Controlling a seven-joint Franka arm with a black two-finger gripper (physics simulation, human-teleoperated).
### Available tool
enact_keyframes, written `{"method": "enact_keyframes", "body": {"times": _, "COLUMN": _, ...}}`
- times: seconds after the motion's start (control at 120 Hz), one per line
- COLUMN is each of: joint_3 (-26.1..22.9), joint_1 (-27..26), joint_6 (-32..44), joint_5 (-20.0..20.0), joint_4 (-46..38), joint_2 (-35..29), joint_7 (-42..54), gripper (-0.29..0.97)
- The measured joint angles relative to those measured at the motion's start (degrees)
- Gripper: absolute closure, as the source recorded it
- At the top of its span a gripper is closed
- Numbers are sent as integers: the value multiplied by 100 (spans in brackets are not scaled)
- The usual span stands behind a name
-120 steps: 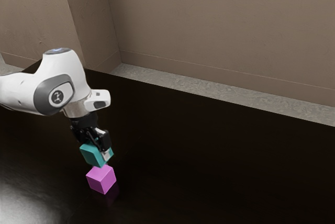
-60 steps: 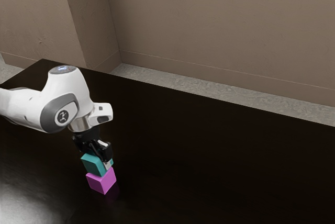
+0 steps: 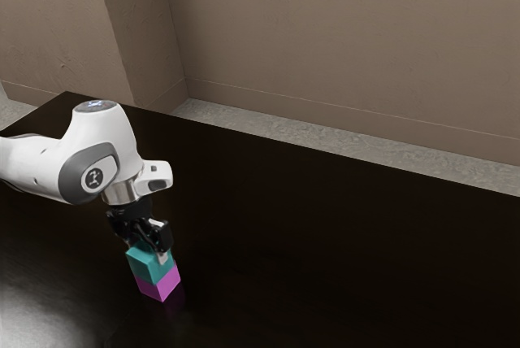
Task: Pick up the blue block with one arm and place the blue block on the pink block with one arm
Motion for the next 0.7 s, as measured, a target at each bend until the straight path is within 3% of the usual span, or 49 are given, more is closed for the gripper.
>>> {"method": "enact_keyframes", "body": {"times": 0.167, "joint_3": -1, "joint_1": 0, "joint_6": -59, "joint_5": -11, "joint_4": 12, "joint_2": -48, "joint_7": 19, "gripper": 7}}
{"method": "enact_keyframes", "body": {"times": 0.283, "joint_3": -22, "joint_1": 0, "joint_6": -345, "joint_5": 17, "joint_4": 169, "joint_2": -594, "joint_7": 28, "gripper": 4}}
{"method": "enact_keyframes", "body": {"times": 0.35, "joint_3": -166, "joint_1": 0, "joint_6": -766, "joint_5": 139, "joint_4": 966, "joint_2": -797, "joint_7": 34, "gripper": 3}}
{"method": "enact_keyframes", "body": {"times": 0.442, "joint_3": -239, "joint_1": 0, "joint_6": -1821, "joint_5": 251, "joint_4": 3513, "joint_2": 12, "joint_7": 47, "gripper": 2}}
{"method": "enact_keyframes", "body": {"times": 0.517, "joint_3": -243, "joint_1": 12, "joint_6": -2494, "joint_5": 301, "joint_4": 4851, "joint_2": 643, "joint_7": 80, "gripper": 1}}
{"method": "enact_keyframes", "body": {"times": 0.583, "joint_3": -253, "joint_1": 32, "joint_6": -2911, "joint_5": 320, "joint_4": 5349, "joint_2": 929, "joint_7": 120, "gripper": 1}}
{"method": "enact_keyframes", "body": {"times": 0.7, "joint_3": -319, "joint_1": 131, "joint_6": -3366, "joint_5": 334, "joint_4": 5520, "joint_2": 1030, "joint_7": 185, "gripper": 1}}
